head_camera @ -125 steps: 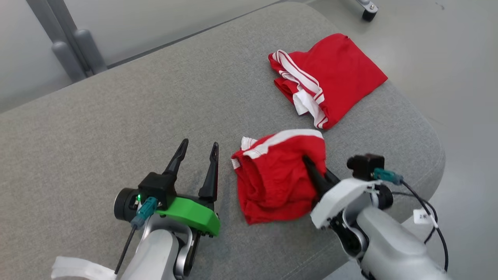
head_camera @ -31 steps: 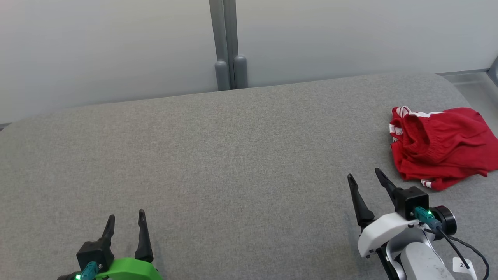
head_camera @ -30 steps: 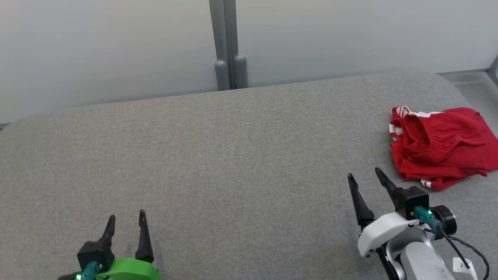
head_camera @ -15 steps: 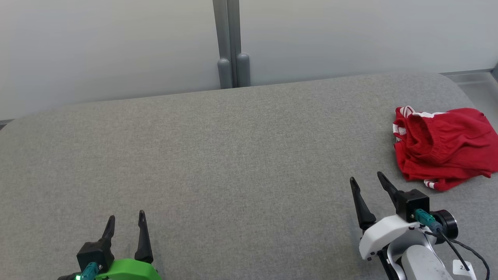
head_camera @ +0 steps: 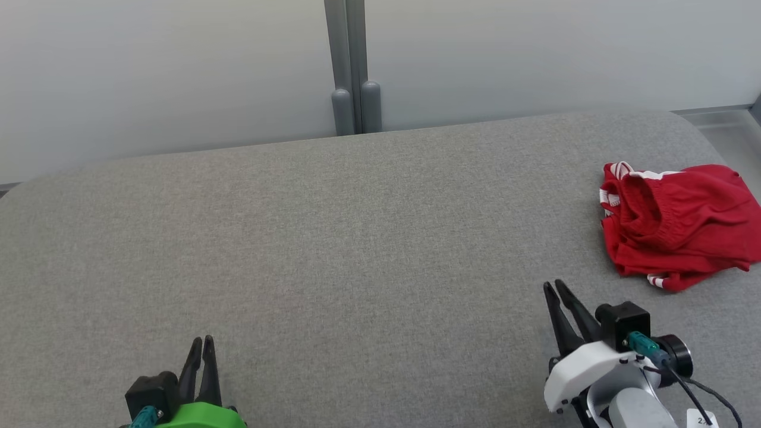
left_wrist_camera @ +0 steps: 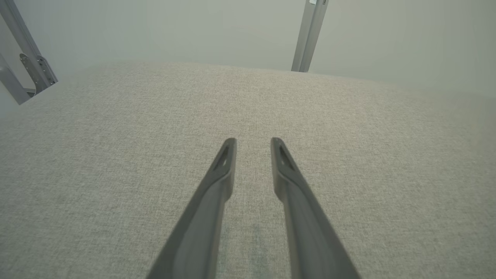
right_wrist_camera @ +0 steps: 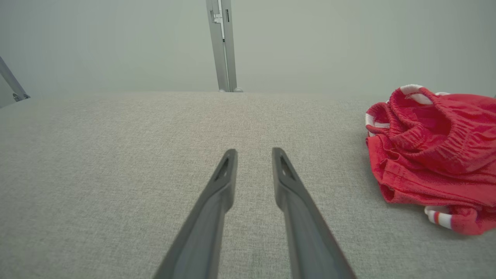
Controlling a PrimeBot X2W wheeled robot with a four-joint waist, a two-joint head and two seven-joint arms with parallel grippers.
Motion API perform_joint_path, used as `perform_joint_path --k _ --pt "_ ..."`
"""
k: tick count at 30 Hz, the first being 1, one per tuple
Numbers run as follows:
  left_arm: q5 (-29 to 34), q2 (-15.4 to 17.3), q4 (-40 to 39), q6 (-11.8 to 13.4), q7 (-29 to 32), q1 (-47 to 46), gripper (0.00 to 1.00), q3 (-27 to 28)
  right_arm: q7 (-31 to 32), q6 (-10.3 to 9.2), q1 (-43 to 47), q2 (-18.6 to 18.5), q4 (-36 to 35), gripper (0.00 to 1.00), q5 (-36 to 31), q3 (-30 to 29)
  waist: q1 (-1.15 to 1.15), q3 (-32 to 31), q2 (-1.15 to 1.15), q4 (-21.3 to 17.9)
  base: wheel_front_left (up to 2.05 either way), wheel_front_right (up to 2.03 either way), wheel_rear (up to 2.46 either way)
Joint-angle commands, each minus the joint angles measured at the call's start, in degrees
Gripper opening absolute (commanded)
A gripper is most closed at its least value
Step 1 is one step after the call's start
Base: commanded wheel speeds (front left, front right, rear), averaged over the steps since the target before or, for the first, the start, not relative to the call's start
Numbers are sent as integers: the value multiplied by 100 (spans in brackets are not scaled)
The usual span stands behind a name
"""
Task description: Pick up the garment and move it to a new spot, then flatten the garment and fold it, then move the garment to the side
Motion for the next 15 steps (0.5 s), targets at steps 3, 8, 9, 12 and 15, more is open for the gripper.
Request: perform_joint_path --k 3,8,9,12,15 --pt "-160 -7 75 -13 74 -32 0 47 79 0 42 7 75 0 171 -56 0 1 0 4 0 0 0" --pt "-712 -3 4 -57 233 -75 0 121 251 -1 48 6 -9 0 783 -150 0 6 0 16 0 0 0" --pt "-820 -3 -17 -66 258 -77 0 129 276 -1 56 6 -33 0 903 -160 0 7 0 18 0 0 0" --pt "-1131 -1 -78 -90 327 -84 0 151 348 -1 82 5 -104 0 1249 -188 0 10 0 25 0 0 0" --pt "-1432 1 -135 -114 398 -92 0 174 418 -1 104 4 -171 0 1585 -218 0 13 0 32 0 0 0"
